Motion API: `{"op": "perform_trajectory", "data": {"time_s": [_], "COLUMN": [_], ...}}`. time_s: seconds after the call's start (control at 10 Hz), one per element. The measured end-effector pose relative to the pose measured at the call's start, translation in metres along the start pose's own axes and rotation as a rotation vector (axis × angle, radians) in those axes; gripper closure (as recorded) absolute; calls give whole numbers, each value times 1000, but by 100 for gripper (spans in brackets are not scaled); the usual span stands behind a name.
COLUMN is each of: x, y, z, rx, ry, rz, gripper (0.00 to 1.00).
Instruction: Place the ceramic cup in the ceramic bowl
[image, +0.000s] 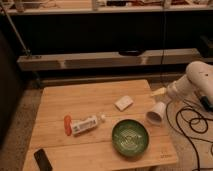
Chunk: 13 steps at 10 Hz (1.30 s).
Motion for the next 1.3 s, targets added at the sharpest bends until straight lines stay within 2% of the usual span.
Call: {"op": "perform_trajectory", "data": {"time_s": [0.1, 0.4, 0.9, 1.1, 1.3], "x": [-1, 5, 16, 20, 19], "y": [-1, 0, 15, 20, 22], "z": [6, 19, 38, 43, 52], "rx": [-4, -9, 15, 18, -2], "ry": [-8, 13, 33, 31, 15], "rz": [-8, -26, -30, -28, -42], "gripper": [20, 20, 20, 20, 20]}}
